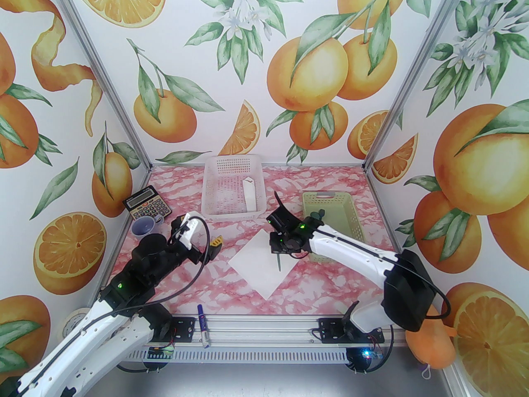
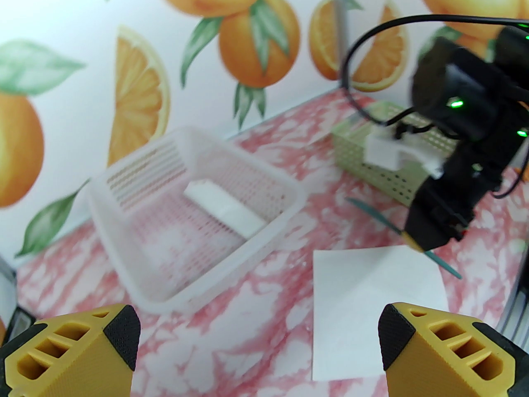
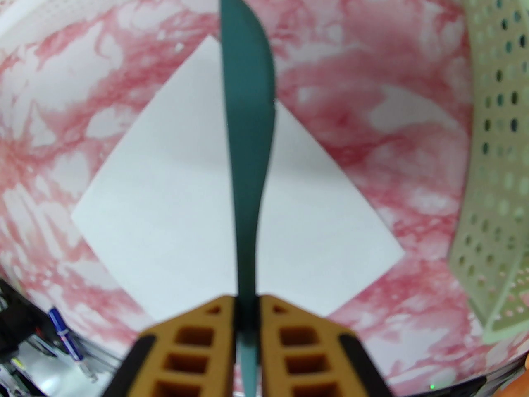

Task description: Place the utensils on the paper napkin and roll it up

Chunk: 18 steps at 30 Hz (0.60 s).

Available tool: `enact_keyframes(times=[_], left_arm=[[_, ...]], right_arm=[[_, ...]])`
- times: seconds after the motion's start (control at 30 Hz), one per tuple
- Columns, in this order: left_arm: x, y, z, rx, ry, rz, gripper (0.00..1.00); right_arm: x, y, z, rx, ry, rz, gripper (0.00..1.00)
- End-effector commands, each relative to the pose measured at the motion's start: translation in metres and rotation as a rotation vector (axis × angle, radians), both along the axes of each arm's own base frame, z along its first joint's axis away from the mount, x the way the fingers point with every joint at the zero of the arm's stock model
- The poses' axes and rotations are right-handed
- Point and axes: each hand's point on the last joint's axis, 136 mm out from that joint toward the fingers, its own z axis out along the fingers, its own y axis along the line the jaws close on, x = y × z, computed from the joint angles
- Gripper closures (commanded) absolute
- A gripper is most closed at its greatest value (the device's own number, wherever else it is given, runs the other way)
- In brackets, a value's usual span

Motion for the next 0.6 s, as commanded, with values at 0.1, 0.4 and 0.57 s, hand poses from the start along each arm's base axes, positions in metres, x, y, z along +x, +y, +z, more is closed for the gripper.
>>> enact_keyframes(times=[0.1,0.4,0.57], left_arm=[[-0.001,-0.010,-0.012,0.042,-0.063,-0.069,0.00],[0.006,-0.004,-0.020,0.027,-0.047,-0.013,0.00],[0.009,-0.001,-0.024,0.015,-0.047,0.015,0.00]], right_arm=[[-0.003,0.024,-0.016,0.036,0.022,0.010,0.85],[-0.012,0.031,-0.040,0.017,0.060,0.017,0.84],[-0.014,0.034,-0.045,0.017,0.069,0.019,0.84]])
